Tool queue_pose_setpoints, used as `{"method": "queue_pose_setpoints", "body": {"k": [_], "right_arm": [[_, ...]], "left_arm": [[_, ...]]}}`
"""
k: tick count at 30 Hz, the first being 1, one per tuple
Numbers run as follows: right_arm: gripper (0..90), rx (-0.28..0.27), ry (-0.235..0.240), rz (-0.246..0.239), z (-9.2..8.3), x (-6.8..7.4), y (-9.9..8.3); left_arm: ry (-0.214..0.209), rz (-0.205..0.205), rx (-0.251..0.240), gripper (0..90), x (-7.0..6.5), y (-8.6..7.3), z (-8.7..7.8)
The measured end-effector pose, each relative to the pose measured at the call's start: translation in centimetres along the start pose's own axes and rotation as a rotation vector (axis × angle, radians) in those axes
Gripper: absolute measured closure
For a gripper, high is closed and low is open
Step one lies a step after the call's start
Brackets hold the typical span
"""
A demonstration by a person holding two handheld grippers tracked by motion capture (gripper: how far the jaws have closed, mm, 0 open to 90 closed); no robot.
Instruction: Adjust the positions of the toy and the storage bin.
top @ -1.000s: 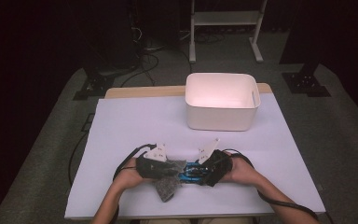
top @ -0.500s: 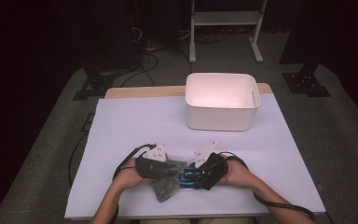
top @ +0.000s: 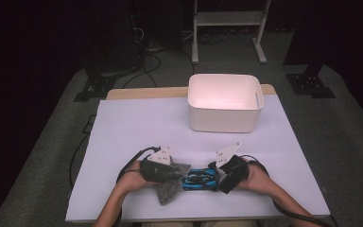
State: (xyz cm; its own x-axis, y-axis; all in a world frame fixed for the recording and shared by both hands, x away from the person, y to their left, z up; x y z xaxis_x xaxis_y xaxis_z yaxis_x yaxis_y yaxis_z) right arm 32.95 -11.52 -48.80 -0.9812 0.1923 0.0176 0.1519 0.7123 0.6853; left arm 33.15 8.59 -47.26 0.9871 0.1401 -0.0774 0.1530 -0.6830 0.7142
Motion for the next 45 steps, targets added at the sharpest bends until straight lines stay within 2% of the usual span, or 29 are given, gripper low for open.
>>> {"method": "queue_pose_setpoints", "body": {"k": [2,8,14,17,23,29,34,39,42,45], "right_arm": [[21.1,-0.003,0.008,0.009,0.2,0.0,-0.3],[21.4,-0.018,0.005,-0.005,0.7,0.2,-0.2],[20.9,-0.021,-0.009,-0.020,0.7,0.2,-0.4],[20.9,-0.039,-0.010,-0.017,0.7,0.2,-0.7],[21.1,-0.043,-0.004,-0.021,1.1,0.3,-0.3],[21.1,-0.056,0.001,-0.011,1.0,0.2,-0.5],[21.2,-0.057,0.002,-0.016,1.0,0.2,-0.6],[21.2,-0.054,-0.004,-0.024,1.1,0.3,-0.5],[21.2,-0.055,-0.004,-0.027,1.1,0.3,-0.5],[21.1,-0.051,-0.009,-0.029,1.1,0.3,-0.5]], "left_arm": [[-0.001,0.005,0.003,79.8,-0.1,0.2,0.1],[-0.036,0.039,-0.007,79.8,-0.8,1.7,0.7],[-0.056,0.088,0.037,79.8,-0.9,3.7,2.0],[-0.068,0.107,0.049,79.8,-1.1,4.6,2.5],[-0.104,0.163,0.089,79.8,-1.8,6.7,4.5],[-0.130,0.191,0.113,79.8,-2.0,8.1,6.2],[-0.128,0.198,0.134,79.8,-2.1,7.9,6.0],[-0.100,0.177,0.151,79.8,-2.0,6.5,4.3],[-0.070,0.158,0.160,79.7,-1.7,5.4,2.7],[-0.020,0.133,0.207,79.7,-1.0,3.8,1.2]]}}
Point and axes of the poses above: each handheld gripper's, and its own axes: z roughly forward along the jaws, y roughly out of its top, x roughly to its left, the point moved 6 cm from there along z, roughly forward along the jaws, and after that the axes turned 3 degrees about -y, right-handed, at the moved point
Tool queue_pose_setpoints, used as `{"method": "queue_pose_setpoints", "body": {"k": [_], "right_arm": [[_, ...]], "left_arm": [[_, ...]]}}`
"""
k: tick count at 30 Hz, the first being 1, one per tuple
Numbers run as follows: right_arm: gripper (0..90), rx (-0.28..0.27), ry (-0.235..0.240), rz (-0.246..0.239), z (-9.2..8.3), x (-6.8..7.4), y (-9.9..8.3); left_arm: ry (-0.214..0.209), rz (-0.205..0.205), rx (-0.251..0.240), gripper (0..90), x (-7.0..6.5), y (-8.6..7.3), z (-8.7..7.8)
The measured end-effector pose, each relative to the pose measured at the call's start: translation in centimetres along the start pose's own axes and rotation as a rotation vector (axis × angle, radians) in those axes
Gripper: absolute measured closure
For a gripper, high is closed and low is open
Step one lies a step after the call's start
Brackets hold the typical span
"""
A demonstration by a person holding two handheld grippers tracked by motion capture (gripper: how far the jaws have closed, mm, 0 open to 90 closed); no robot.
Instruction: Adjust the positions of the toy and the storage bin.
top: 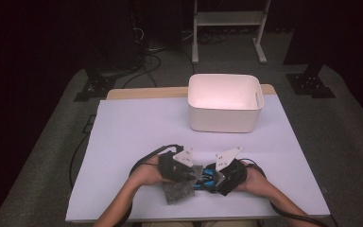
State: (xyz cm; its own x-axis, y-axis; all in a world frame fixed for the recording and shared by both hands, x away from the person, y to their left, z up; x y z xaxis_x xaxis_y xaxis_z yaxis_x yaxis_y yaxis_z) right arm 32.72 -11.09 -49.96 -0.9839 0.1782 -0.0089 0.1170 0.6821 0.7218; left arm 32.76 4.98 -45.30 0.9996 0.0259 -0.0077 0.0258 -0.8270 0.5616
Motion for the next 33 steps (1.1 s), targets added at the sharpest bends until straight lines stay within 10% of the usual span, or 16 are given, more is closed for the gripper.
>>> {"method": "queue_pose_setpoints", "body": {"k": [11,22,33], "right_arm": [[20.9,0.002,0.002,0.002,0.1,0.0,0.0],[21.8,0.019,-0.013,-0.005,0.2,0.0,-0.2],[21.8,0.018,-0.012,-0.003,0.2,0.0,-0.2]], "left_arm": [[0.076,-0.146,-0.021,79.6,0.9,-6.1,-5.0],[0.025,-0.178,-0.076,61.8,0.9,-6.0,-2.9],[0.064,-0.162,-0.114,44.6,0.1,-5.9,-5.9]]}}
Point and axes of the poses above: each handheld gripper's, and its own axes: z roughly forward along the jaws, y roughly out of its top, x roughly to its left, the point moved 6 cm from there along z, roughly forward along the jaws, and after that the axes turned 3 degrees about -y, right-handed, at the moved point
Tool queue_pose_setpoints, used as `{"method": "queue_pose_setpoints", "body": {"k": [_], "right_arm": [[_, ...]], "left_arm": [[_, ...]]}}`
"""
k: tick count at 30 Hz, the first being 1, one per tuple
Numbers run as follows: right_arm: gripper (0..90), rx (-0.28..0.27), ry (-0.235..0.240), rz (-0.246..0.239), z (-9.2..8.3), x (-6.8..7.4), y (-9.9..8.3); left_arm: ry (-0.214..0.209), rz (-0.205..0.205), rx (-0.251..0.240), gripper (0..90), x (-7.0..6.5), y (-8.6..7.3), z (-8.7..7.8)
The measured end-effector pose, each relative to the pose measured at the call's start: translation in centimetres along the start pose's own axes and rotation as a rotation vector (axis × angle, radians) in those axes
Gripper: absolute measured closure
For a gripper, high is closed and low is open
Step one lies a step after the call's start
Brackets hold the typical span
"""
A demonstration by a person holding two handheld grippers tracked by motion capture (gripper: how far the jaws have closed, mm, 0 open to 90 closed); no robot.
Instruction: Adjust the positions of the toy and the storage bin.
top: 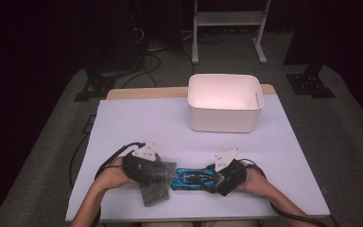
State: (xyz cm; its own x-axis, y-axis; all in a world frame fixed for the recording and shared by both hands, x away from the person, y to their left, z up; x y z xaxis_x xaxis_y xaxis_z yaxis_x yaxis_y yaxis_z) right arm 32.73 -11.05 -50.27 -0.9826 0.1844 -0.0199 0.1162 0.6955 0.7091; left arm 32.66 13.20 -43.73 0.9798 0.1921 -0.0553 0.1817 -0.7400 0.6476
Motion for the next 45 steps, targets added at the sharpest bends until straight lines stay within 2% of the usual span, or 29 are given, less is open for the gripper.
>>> {"method": "queue_pose_setpoints", "body": {"k": [2,4,5,6,10,12,16,21,26,29,31,36,38,40,42,45], "right_arm": [[21.8,0.000,0.000,0.000,0.0,0.0,0.0],[21.8,0.000,0.000,0.000,0.0,0.0,0.0],[21.8,0.000,0.000,-0.001,0.0,0.0,0.0],[21.8,0.000,0.001,-0.001,0.0,0.0,0.0],[21.8,0.000,0.000,-0.001,0.0,0.0,0.0],[21.8,-0.001,0.001,0.001,0.0,0.0,0.0],[21.8,-0.002,0.001,0.004,0.0,0.0,0.0],[21.8,-0.001,0.000,0.004,0.0,0.0,0.0],[21.8,-0.002,0.000,-0.001,0.0,0.0,0.0],[21.8,-0.006,0.001,-0.004,0.0,0.0,-0.1],[21.9,-0.005,0.001,-0.007,0.0,0.0,-0.1],[21.9,-0.006,0.001,0.001,0.0,0.0,-0.1],[21.9,-0.004,0.001,0.002,0.0,0.0,-0.1],[21.9,-0.006,0.001,-0.002,0.0,0.0,-0.1],[21.9,-0.007,0.001,-0.002,0.0,0.0,-0.1],[21.9,-0.007,0.002,-0.003,0.0,0.0,-0.1]], "left_arm": [[0.013,0.004,-0.011,44.6,0.1,0.0,-0.6],[0.022,-0.015,-0.025,44.7,0.3,-0.2,-1.0],[0.027,-0.019,-0.012,44.8,0.4,-0.4,-1.0],[0.034,-0.018,0.017,44.9,0.6,-0.8,-0.8],[0.019,-0.048,0.060,45.5,0.8,-1.7,0.5],[0.012,-0.063,0.065,45.5,0.9,-2.0,1.2],[-0.003,-0.060,0.075,45.7,0.9,-2.2,2.2],[-0.024,-0.053,0.103,45.7,0.8,-1.8,3.7],[-0.030,-0.053,0.103,44.3,0.6,-1.2,4.8],[-0.043,-0.033,0.094,52.0,0.4,-1.2,4.8],[-0.052,-0.011,0.090,62.4,0.1,-1.4,4.7],[-0.028,-0.004,0.099,76.8,-0.1,-1.4,4.5],[-0.030,-0.005,0.098,78.0,-0.1,-1.3,4.2],[-0.044,-0.015,0.053,78.6,-0.2,-0.9,3.5],[-0.053,-0.004,0.030,78.5,-0.4,-0.2,2.9],[-0.060,0.026,0.026,78.5,-0.8,1.0,2.8]]}}
Point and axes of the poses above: each handheld gripper's, and its own axes: z roughly forward along the jaws, y roughly out of its top, x roughly to its left, the point moved 6 cm from there along z, roughly forward along the jaws, and after that the axes turned 3 degrees about -y, right-handed, at the moved point
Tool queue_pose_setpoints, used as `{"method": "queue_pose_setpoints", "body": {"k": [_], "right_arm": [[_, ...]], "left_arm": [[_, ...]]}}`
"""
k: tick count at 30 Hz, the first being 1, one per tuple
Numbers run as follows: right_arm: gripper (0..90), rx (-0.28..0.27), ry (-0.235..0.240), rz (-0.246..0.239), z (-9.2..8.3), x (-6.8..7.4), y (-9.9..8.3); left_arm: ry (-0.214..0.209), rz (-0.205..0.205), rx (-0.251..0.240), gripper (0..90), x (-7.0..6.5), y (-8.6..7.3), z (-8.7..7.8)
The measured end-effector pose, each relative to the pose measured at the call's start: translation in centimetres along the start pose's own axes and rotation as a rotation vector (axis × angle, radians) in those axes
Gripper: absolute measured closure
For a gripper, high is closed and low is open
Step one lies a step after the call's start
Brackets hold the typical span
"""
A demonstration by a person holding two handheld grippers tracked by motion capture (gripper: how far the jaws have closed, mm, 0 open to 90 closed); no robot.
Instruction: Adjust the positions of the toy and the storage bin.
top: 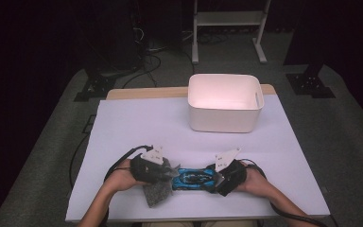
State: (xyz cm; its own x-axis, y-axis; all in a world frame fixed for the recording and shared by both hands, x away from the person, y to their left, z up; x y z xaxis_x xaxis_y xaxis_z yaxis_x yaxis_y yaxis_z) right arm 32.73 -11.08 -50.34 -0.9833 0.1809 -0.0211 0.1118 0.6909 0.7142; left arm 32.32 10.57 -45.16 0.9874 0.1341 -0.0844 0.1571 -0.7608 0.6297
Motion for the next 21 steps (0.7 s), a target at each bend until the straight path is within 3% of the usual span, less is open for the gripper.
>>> {"method": "queue_pose_setpoints", "body": {"k": [4,7,13,18,21], "right_arm": [[21.9,-0.001,0.000,0.001,0.0,0.0,0.0],[22.0,-0.002,0.000,0.001,0.0,0.0,0.0],[22.1,-0.005,0.002,-0.003,0.0,0.0,0.0],[22.0,-0.003,0.000,-0.003,0.0,0.0,0.0],[22.1,-0.003,0.000,-0.003,0.0,0.0,0.0]], "left_arm": [[-0.038,0.043,0.000,78.4,-0.4,1.8,1.5],[-0.050,0.063,0.040,78.4,-0.5,2.0,3.1],[-0.022,0.058,0.074,78.5,-0.3,1.1,2.4],[0.018,0.027,0.106,78.5,0.4,-0.3,1.6],[0.015,-0.006,0.073,78.4,0.9,-0.6,1.0]]}}
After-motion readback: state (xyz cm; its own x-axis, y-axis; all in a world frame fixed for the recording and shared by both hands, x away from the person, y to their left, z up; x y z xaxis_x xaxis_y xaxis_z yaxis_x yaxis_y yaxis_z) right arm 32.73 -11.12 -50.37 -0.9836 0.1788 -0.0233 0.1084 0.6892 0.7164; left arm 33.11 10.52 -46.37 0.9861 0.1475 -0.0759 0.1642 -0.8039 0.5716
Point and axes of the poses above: each handheld gripper's, and its own axes: z roughly forward along the jaws, y roughly out of its top, x roughly to its left, the point moved 6 cm from there along z, roughly forward along the jaws, and after that the axes turned 3 degrees about -y, right-handed, at the moved point
